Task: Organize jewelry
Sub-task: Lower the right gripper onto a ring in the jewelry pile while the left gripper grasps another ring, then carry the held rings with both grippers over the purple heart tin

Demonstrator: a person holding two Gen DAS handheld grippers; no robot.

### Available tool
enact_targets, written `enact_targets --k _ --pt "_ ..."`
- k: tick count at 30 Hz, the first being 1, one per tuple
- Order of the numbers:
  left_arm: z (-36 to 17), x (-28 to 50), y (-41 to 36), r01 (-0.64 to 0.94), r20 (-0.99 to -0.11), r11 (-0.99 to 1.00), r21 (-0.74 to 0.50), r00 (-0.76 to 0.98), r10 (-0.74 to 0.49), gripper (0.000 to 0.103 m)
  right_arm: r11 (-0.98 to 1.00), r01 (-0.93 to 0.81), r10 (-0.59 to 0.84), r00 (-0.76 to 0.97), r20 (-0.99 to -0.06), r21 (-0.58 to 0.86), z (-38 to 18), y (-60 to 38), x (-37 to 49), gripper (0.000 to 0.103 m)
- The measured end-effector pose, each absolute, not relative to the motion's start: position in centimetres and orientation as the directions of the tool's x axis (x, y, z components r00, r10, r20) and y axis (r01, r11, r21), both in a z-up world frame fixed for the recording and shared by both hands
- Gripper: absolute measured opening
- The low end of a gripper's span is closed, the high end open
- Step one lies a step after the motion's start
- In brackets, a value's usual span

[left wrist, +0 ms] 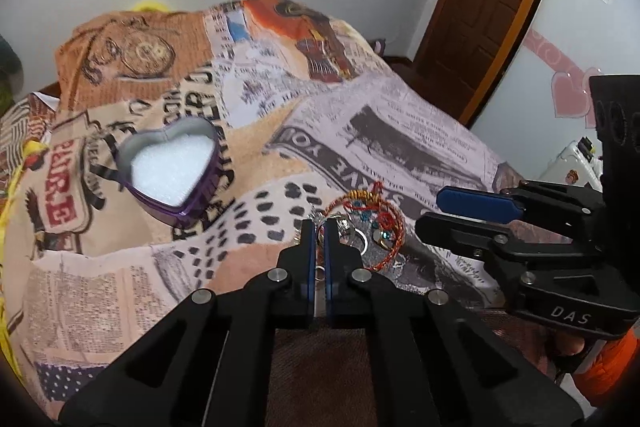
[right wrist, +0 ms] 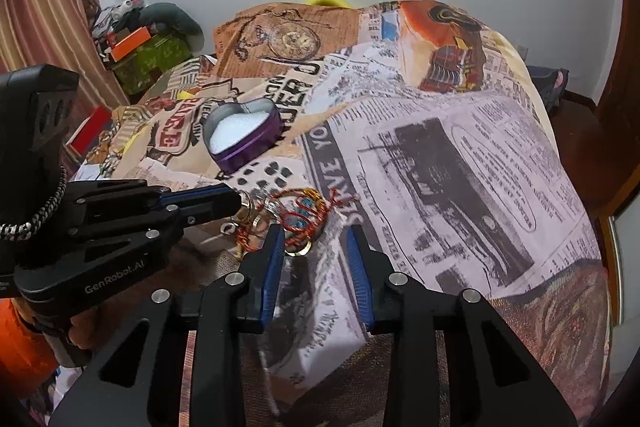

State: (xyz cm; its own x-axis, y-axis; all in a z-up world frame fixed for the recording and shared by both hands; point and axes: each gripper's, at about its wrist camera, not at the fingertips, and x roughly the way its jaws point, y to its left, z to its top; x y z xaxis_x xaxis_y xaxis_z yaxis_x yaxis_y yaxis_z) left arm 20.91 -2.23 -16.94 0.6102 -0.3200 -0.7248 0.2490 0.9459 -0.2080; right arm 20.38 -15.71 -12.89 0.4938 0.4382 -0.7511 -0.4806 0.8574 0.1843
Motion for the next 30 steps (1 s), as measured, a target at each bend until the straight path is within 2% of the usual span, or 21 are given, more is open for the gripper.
enact_targets --k 7,12,14,19,23,30 --pt "-15.8 20.3 0.4 0.207 -0.704 0.959 -0.193 0.651 -0.282 0.002 0.829 -0.536 0.456 0.48 -0.749 0.162 -11.8 -13.3 21.4 0.029" --pt "-16.3 20.1 2.5 0.172 -0.706 0.963 -0.209 0.655 -0.27 0.002 0.793 -0.596 0.45 0.429 -0.783 0.13 -12.5 -10.7 23.0 0.029" --pt "-16.5 20.0 2.8 0.166 -0.705 0.963 -0.213 0.656 -0.269 0.002 0.779 -0.614 0.444 0.401 -0.801 0.124 -13.0 -9.8 23.6 0.019" --pt "-17.2 20.1 3.5 0.159 -0.705 0.961 -0.224 0.655 -0.273 0.002 0.758 -0.641 0.416 0.337 -0.844 0.118 -14.7 -8.4 24.5 0.01" --pt "-17.3 20.1 3.9 0.154 -0.703 0.961 -0.229 0.657 -0.273 0.002 0.754 -0.648 0.406 0.328 -0.853 0.109 -15.0 -8.3 24.5 0.006" --pt "-16.9 19.9 4.4 0.142 -0.694 0.963 -0.231 0.669 -0.265 0.002 0.769 -0.626 0.42 0.34 -0.841 0.131 -14.4 -9.1 24.5 0.006"
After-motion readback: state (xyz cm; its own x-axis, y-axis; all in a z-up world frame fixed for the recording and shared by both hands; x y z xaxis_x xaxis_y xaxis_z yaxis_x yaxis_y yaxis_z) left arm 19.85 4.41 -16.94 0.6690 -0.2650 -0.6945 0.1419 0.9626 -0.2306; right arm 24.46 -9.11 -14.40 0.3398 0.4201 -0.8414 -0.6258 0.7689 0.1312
